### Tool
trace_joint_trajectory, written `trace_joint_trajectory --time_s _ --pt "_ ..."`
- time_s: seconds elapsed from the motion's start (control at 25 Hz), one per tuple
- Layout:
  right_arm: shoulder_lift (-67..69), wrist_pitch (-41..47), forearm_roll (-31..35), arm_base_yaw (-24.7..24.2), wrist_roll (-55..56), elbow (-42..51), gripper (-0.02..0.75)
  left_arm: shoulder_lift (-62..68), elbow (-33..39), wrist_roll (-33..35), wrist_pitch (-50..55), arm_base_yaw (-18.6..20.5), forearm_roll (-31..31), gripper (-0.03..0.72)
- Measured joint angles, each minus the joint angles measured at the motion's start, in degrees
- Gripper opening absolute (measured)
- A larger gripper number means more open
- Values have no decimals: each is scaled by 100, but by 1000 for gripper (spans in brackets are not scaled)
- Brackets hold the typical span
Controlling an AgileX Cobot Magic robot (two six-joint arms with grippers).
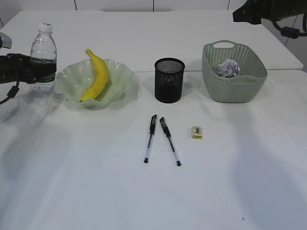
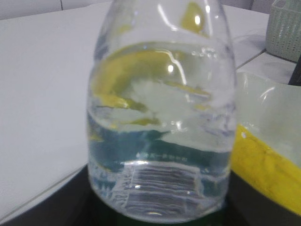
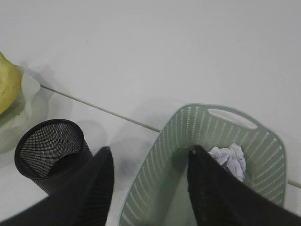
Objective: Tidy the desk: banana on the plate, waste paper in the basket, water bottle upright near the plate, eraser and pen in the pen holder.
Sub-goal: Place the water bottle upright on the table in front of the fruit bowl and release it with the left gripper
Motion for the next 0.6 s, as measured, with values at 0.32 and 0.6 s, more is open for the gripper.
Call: trace_joint_trajectory --time_s 0.32,0.6 --pt "0 0 0 0 0 0 385 0 0 0 601 0 16 375" --pt "0 0 0 0 0 0 385 3 0 0 654 109 48 375"
